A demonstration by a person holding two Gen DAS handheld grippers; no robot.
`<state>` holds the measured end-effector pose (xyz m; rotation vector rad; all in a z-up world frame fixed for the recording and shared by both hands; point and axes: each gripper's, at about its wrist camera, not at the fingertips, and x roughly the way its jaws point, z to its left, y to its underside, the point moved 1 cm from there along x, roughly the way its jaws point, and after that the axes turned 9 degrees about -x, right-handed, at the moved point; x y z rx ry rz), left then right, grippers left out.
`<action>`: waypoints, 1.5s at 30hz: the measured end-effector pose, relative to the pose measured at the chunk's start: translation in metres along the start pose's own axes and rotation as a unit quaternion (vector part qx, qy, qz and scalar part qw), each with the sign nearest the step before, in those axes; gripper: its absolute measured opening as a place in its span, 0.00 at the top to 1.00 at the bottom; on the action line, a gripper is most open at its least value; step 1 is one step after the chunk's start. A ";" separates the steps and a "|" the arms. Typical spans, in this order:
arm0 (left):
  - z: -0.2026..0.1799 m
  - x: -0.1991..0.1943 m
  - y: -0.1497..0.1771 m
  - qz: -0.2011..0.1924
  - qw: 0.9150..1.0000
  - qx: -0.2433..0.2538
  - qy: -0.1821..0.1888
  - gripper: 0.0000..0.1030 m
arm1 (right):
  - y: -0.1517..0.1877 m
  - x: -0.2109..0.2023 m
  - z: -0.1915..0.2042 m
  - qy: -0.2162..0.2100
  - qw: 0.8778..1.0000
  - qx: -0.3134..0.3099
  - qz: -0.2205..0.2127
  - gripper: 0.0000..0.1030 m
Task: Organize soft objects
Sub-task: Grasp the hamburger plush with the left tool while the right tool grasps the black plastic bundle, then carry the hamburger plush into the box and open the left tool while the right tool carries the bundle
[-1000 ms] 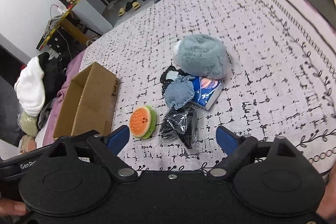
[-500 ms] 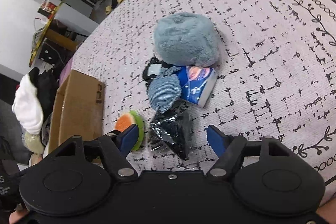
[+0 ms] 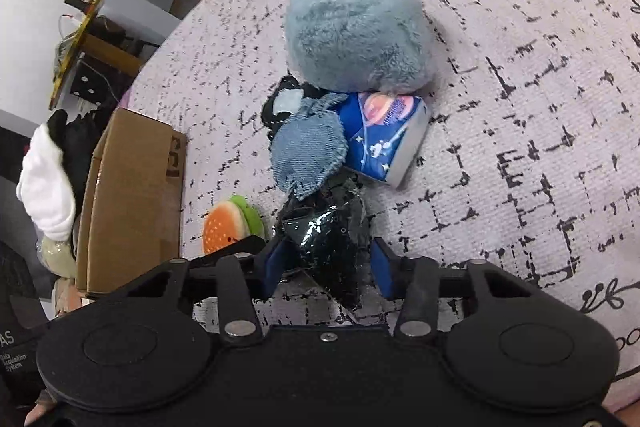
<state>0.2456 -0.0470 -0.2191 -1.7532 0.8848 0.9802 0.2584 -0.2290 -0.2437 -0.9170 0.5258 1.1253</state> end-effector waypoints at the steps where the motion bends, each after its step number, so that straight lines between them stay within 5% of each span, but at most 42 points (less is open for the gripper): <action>1: -0.001 -0.002 0.000 0.000 1.000 0.000 -0.001 0.61 | 0.001 -0.002 0.001 -0.002 1.000 -0.006 -0.004 0.65; 20: -0.015 -0.076 0.014 -0.040 0.998 0.039 0.011 0.62 | 0.016 -0.058 0.023 0.013 0.998 -0.035 -0.047 0.72; 45: 0.036 -0.148 -0.015 -0.104 0.994 0.002 0.032 0.62 | 0.010 -0.092 0.087 0.020 0.992 -0.076 -0.102 0.72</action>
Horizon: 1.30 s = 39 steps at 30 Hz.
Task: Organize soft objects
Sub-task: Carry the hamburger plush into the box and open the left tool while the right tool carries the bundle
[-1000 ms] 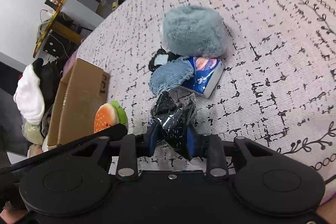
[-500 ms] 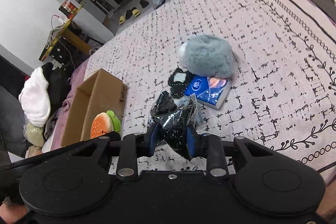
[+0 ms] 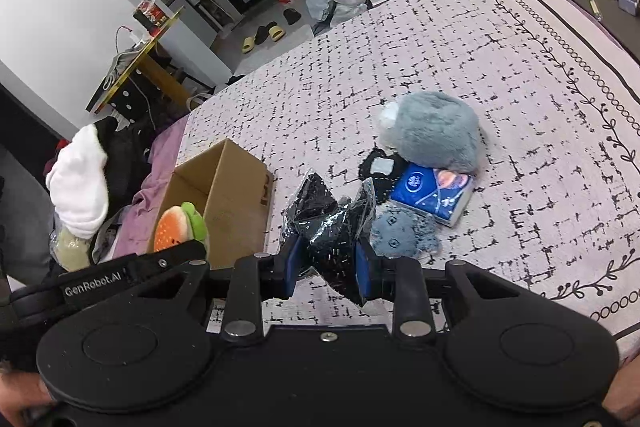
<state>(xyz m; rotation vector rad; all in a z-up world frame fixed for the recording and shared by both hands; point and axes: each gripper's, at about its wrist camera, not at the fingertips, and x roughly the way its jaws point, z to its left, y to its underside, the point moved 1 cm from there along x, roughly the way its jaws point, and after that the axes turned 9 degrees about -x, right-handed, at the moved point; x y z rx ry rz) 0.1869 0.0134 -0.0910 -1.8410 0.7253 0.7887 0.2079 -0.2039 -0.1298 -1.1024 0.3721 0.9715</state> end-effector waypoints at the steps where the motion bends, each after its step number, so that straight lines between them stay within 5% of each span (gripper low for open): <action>1: 0.003 -0.001 -0.003 -0.003 1.000 -0.003 -0.001 0.62 | -0.001 0.001 0.002 0.000 1.000 -0.001 -0.001 0.72; 15: 0.074 0.001 -0.041 -0.023 0.998 -0.049 -0.043 0.61 | -0.013 0.020 0.033 0.002 1.000 -0.020 0.008 0.72; 39: 0.142 0.060 -0.051 0.046 0.990 -0.106 -0.080 0.61 | -0.035 0.061 0.087 -0.001 0.997 -0.064 0.036 0.72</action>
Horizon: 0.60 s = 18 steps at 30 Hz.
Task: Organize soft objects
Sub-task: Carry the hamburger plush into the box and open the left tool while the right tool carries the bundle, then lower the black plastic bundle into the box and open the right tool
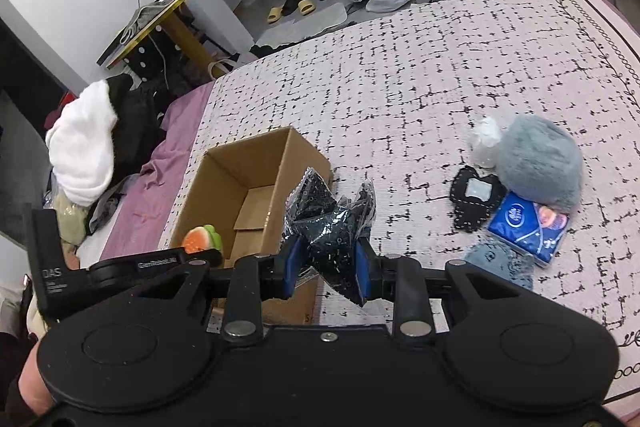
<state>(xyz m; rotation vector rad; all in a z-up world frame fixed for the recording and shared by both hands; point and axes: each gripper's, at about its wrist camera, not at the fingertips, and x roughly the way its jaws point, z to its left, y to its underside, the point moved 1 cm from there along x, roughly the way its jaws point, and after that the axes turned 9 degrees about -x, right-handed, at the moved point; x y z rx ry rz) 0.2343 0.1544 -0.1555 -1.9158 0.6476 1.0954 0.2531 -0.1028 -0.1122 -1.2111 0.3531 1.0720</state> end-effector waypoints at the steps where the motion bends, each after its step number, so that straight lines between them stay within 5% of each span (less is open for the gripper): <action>1: 0.000 0.002 0.000 0.003 1.000 -0.001 -0.002 0.61 | -0.001 0.001 0.002 -0.001 1.000 -0.001 0.001 0.72; 7: 0.005 0.001 -0.003 0.011 1.000 -0.027 0.008 0.47 | -0.006 0.006 0.014 -0.004 1.000 -0.012 0.003 0.72; 11: 0.007 -0.014 -0.005 -0.014 0.999 -0.044 0.014 0.23 | -0.009 0.012 0.023 -0.007 1.000 -0.021 0.005 0.72; 18: 0.012 -0.039 -0.006 -0.035 0.998 -0.047 0.026 0.14 | -0.015 0.024 0.042 -0.022 0.999 -0.036 0.008 0.72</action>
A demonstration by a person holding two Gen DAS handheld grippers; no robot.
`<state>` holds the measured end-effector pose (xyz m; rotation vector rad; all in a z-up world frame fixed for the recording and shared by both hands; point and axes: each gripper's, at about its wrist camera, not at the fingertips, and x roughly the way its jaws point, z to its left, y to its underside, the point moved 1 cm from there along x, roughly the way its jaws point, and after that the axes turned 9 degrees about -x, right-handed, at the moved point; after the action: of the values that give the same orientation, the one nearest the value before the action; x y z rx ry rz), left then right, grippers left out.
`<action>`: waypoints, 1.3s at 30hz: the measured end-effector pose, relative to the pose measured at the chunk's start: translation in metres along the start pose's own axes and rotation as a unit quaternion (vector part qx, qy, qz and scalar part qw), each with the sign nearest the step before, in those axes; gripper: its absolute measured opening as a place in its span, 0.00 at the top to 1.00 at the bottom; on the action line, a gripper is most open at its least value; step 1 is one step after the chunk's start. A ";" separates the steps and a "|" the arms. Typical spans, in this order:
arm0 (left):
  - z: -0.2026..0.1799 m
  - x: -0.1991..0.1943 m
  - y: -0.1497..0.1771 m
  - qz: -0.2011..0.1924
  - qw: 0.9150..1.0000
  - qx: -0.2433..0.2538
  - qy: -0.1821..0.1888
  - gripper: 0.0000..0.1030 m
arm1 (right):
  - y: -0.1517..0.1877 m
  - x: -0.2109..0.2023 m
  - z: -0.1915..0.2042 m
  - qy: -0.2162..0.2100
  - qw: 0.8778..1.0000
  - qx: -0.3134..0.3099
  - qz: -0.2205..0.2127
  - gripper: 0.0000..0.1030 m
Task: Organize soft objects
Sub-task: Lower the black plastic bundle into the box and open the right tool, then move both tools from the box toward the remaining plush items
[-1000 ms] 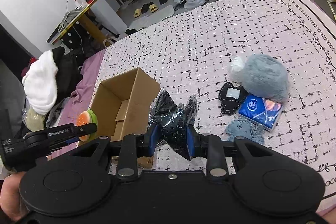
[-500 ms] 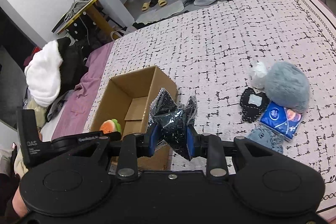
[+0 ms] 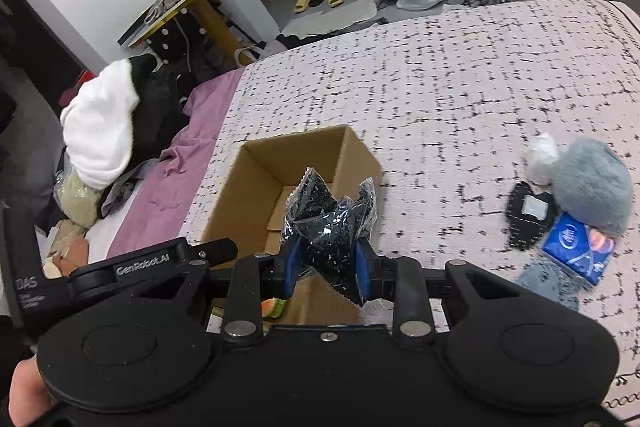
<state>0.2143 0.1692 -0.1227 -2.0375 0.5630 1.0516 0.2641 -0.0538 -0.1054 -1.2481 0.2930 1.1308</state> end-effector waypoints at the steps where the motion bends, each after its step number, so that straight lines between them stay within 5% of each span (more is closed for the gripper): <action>1: 0.000 -0.003 -0.001 -0.003 1.000 0.000 -0.002 0.12 | -0.001 0.002 0.003 -0.003 1.000 -0.003 0.001 0.72; 14: 0.028 -0.033 -0.007 -0.050 0.997 -0.033 -0.041 0.10 | -0.006 0.040 0.039 0.002 0.998 -0.053 0.044 0.72; 26: 0.034 -0.054 -0.004 -0.068 0.996 -0.044 -0.029 0.10 | -0.010 0.057 0.061 0.009 0.993 -0.084 0.081 0.70; 39: 0.006 -0.055 0.008 -0.014 1.000 0.009 -0.018 0.09 | -0.001 0.001 0.042 -0.009 0.998 -0.059 0.034 0.26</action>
<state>0.1751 0.1714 -0.0833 -2.0020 0.5232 1.0612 0.2497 -0.0172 -0.0903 -1.3396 0.2597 1.2310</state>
